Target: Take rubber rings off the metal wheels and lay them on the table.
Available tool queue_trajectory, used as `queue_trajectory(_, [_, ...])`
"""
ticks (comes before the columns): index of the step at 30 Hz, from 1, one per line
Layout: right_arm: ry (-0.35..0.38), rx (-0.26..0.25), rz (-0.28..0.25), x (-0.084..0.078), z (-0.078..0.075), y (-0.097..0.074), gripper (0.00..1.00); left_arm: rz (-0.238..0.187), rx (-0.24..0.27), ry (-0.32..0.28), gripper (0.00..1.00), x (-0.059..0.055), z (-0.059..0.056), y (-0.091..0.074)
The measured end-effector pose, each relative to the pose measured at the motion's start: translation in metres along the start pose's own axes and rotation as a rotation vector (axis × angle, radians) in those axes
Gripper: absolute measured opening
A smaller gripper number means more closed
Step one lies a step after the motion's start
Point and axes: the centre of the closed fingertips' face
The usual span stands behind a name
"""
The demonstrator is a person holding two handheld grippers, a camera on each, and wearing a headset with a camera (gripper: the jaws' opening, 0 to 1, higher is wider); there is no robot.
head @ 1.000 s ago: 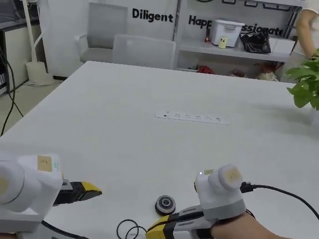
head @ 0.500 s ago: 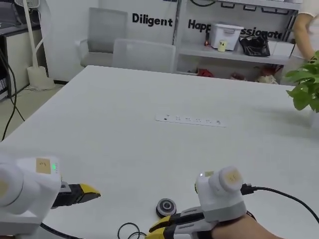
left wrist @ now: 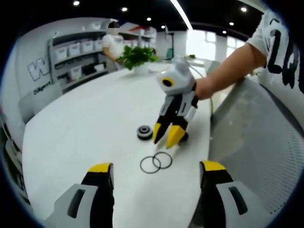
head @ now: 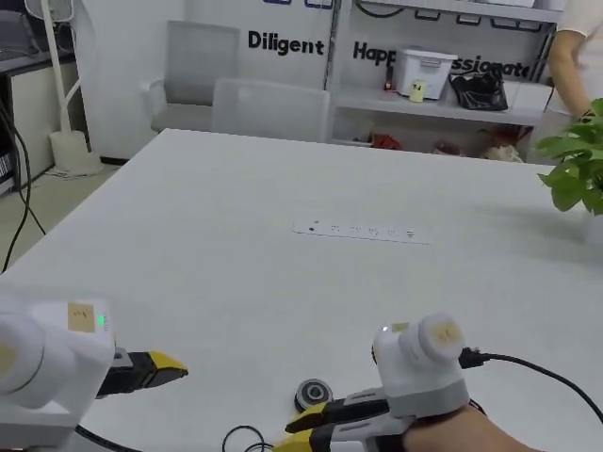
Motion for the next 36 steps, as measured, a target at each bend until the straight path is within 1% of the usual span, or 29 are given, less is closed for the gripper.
queue_trajectory(3, [0.007, 0.000, -0.017, 0.005, 0.002, 0.000, 0.21, 0.001, 0.002, -0.001, 0.75, 0.000, 0.001, 0.000])
queue_trajectory(7, [0.009, 0.004, -0.022, 0.007, 0.003, 0.000, 0.22, 0.000, 0.005, -0.001, 0.75, 0.001, 0.003, -0.001])
queue_trajectory(12, [0.012, 0.003, -0.042, 0.014, 0.003, -0.001, 0.23, 0.001, 0.009, 0.001, 0.75, 0.002, 0.004, -0.002])
queue_trajectory(17, [0.013, 0.004, -0.075, 0.028, 0.006, -0.004, 0.24, 0.001, 0.008, -0.001, 0.75, 0.003, 0.005, 0.000])
queue_trajectory(20, [0.016, 0.002, -0.103, 0.037, 0.006, -0.006, 0.24, -0.003, 0.010, -0.002, 0.75, 0.005, 0.006, 0.001])
queue_trajectory(28, [0.007, -0.008, -0.140, 0.051, 0.006, -0.015, 0.25, -0.007, 0.010, 0.004, 0.75, 0.010, 0.009, 0.003])
queue_trajectory(36, [-0.003, -0.032, -0.163, 0.060, 0.000, -0.025, 0.26, -0.010, 0.008, 0.012, 0.75, 0.015, 0.012, 0.006])
Point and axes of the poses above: the centre of the closed fingertips' face, and the gripper's own axes: y roughly forward along the fingers, z roughly to its left, x roughly out of its top, and after that the axes turned 14 degrees about -z, right-handed
